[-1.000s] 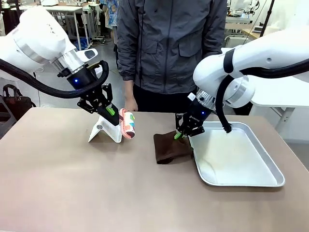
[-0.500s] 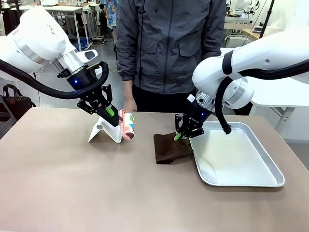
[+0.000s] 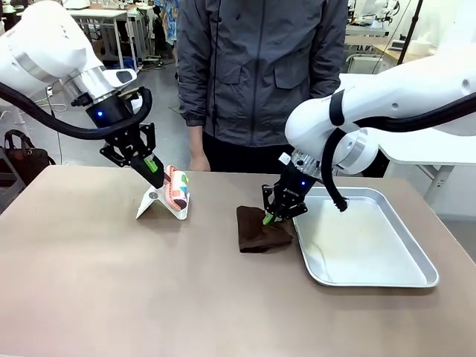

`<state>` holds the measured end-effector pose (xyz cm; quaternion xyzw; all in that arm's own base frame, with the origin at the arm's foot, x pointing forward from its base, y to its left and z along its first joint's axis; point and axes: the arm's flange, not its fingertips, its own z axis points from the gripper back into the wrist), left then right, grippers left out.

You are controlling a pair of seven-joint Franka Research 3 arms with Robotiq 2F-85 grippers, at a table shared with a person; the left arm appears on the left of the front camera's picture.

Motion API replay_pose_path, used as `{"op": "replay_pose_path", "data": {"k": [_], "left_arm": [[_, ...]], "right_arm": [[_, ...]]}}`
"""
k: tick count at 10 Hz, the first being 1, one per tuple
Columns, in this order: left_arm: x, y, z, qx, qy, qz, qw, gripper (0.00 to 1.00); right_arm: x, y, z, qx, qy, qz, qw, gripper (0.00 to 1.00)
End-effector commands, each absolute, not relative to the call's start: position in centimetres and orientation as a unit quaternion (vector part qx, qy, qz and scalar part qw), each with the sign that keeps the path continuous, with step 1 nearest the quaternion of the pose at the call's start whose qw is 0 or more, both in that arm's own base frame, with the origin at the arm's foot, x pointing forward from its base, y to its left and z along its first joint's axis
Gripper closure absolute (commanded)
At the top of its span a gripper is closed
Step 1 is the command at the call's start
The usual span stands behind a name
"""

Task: Clean the surface of the table.
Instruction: Return the Lint Roller and towel to their original positions.

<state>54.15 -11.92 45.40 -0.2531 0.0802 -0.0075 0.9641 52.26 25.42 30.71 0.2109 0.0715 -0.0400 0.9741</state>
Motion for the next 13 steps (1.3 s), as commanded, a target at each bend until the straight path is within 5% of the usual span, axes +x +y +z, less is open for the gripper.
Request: {"op": "replay_pose_path", "data": {"k": [1, 6, 13], "left_arm": [[56.3, -12.9, 46.0, -0.240, 0.099, 0.003, 0.966, 0.78], [60.0, -14.0, 45.8, -0.205, 0.154, 0.015, 0.966, 0.78], [60.9, -15.0, 43.2, -0.168, 0.151, -0.002, 0.974, 0.78]], "right_arm": [[53.6, 26.7, 30.3, 0.190, 0.078, -0.048, 0.977, 0.91], [54.5, 26.8, 29.4, 0.193, 0.095, -0.061, 0.975, 0.91], [54.6, 26.1, 29.0, 0.203, 0.112, -0.064, 0.971, 0.91]]}}
